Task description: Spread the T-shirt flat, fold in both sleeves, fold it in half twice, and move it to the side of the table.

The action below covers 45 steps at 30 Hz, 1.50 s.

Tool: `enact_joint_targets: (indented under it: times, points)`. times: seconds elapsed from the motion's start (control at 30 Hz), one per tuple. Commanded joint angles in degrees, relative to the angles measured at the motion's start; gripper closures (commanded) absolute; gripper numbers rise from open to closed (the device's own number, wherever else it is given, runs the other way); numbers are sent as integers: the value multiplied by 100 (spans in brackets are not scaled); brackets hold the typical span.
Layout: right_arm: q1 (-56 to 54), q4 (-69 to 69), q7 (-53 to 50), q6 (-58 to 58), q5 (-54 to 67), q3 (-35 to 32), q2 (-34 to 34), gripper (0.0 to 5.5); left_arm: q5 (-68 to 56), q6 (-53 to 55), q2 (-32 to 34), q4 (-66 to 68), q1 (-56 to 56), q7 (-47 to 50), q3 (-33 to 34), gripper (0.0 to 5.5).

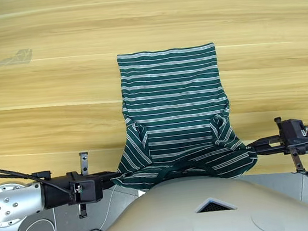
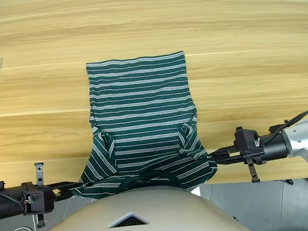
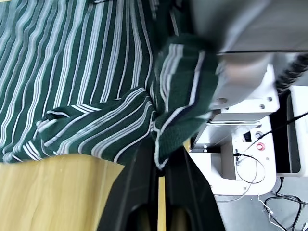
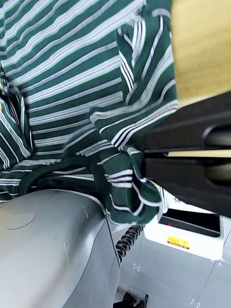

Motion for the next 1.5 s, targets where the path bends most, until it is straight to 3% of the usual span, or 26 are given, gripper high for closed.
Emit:
enact_joint_targets:
  times: [0.03,0.17,0.33,0.57,0.9,1.37,1.5]
  points:
    - [-1214,586,113,214,-341,114,432,550,22,386,101,530,-1477,113,-491,549]
    - [-2314,1218,285,265,-803,484,995,550,438,558,-106,1282,-3283,128,-1513,549]
    - [-4068,2691,286,237,-1474,930,2069,550,1085,575,-1130,2776,-5782,516,-2557,549]
    - [-6027,5183,-40,-272,-2363,1057,3437,550,1464,-34,-2109,4554,-6951,1109,-2872,549]
    - [-7160,8061,-1477,-1500,-3276,676,4301,550,1597,-525,-2611,6179,-7529,1917,-2632,549]
    - [-7249,8971,-2224,-1777,-3861,422,4516,550,2210,-617,-3066,7163,-7504,2871,-2863,549]
    - [-7398,9089,-3054,-1753,-3939,260,4567,470,2355,-404,-3265,7146,-7494,3372,-2821,469]
